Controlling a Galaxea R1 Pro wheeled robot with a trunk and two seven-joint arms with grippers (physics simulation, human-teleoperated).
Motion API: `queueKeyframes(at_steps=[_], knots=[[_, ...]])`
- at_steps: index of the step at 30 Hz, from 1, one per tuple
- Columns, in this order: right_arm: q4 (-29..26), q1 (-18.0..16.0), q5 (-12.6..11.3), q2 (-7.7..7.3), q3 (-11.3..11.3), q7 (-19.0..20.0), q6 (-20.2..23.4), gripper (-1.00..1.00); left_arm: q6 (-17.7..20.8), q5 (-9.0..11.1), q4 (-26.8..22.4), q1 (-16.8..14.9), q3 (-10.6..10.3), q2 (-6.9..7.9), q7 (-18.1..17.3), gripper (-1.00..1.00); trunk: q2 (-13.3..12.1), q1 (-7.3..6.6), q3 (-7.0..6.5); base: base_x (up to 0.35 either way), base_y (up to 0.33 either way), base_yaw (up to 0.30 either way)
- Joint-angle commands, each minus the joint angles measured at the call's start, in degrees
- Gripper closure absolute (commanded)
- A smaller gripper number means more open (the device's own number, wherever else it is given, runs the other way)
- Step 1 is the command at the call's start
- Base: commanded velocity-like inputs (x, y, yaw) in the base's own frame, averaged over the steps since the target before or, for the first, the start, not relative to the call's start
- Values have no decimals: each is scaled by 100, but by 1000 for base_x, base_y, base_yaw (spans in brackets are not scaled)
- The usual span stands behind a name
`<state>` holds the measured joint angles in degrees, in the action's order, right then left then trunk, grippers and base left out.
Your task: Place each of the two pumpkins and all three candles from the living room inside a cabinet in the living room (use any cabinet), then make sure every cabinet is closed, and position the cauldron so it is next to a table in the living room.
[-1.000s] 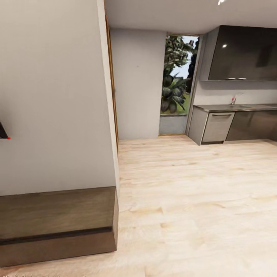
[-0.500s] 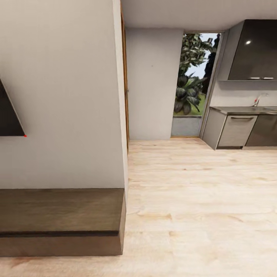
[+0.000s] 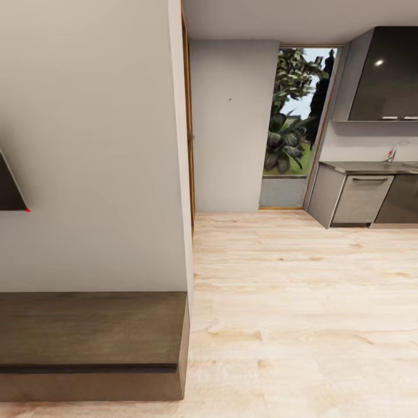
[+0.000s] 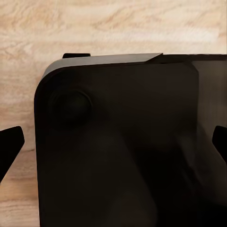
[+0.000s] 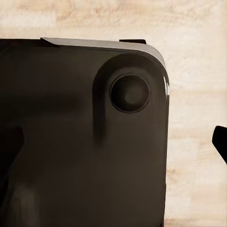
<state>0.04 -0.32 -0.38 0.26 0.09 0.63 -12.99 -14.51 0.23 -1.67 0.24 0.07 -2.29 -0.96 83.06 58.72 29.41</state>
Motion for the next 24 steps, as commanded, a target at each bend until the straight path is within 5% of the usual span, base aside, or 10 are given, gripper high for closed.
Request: queueKeyframes(at_steps=[1,24], knots=[[5,-3,-2,0,0,7,-20,-100,-8,3,-8,3,2,0,-10,-100,2,1,4,37,0,0],[5,-3,-3,1,4,3,-27,-100,-8,3,-12,-2,5,2,-10,-100,2,1,4,93,-37,0]])
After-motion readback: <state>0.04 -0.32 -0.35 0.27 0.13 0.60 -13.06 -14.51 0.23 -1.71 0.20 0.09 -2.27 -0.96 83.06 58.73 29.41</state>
